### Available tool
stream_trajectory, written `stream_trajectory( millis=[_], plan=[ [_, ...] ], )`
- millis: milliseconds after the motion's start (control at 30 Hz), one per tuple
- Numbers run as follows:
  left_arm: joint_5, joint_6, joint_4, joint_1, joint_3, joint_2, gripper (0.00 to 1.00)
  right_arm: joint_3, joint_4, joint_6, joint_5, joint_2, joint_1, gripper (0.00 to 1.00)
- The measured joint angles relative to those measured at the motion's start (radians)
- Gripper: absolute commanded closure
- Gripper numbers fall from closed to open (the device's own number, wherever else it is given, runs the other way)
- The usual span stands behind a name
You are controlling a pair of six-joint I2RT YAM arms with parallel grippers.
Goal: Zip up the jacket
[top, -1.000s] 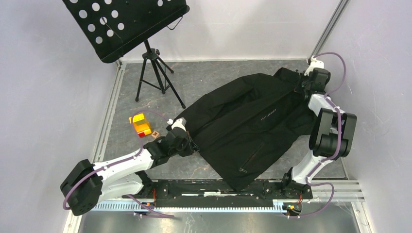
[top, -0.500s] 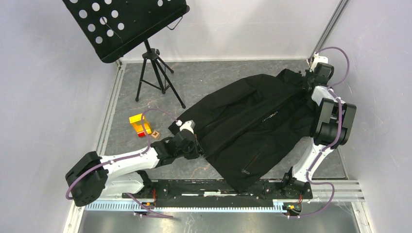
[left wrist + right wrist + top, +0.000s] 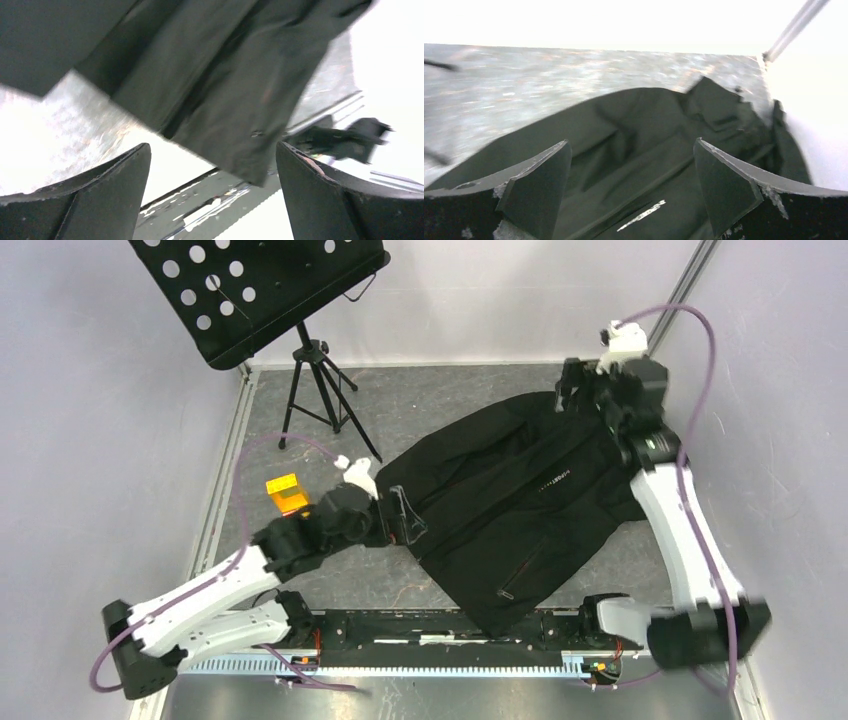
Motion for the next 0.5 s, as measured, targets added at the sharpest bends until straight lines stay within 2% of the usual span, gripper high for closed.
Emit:
stream_trajectory(
  millis=[133, 233, 300, 400, 500],
  plan=[
    [0.019, 0.125, -0.134, 0.0, 0.321, -0.034, 0.0, -0.108, -0.051, 0.074, -0.234, -0.327, 0.006, 0.02],
    [0.027, 0.225, -0.211, 0.0, 0.616, -0.022, 0.0, -0.106, -0.138, 0.082, -0.283, -0.495, 0.005, 0.02],
    [0.026, 0.294, -0.227, 0.0, 0.813, -0.017, 0.0, -0.026, -0.225, 0.071, -0.284, -0.559, 0.006, 0.03],
    [0.024, 0.375, -0.229, 0.0, 1.002, -0.025, 0.0, 0.183, -0.321, 0.045, -0.246, -0.577, 0.006, 0.03],
    [0.008, 0.432, -0.233, 0.0, 1.144, -0.037, 0.0, 0.334, -0.346, 0.031, -0.204, -0.595, 0.006, 0.03]
  ],
)
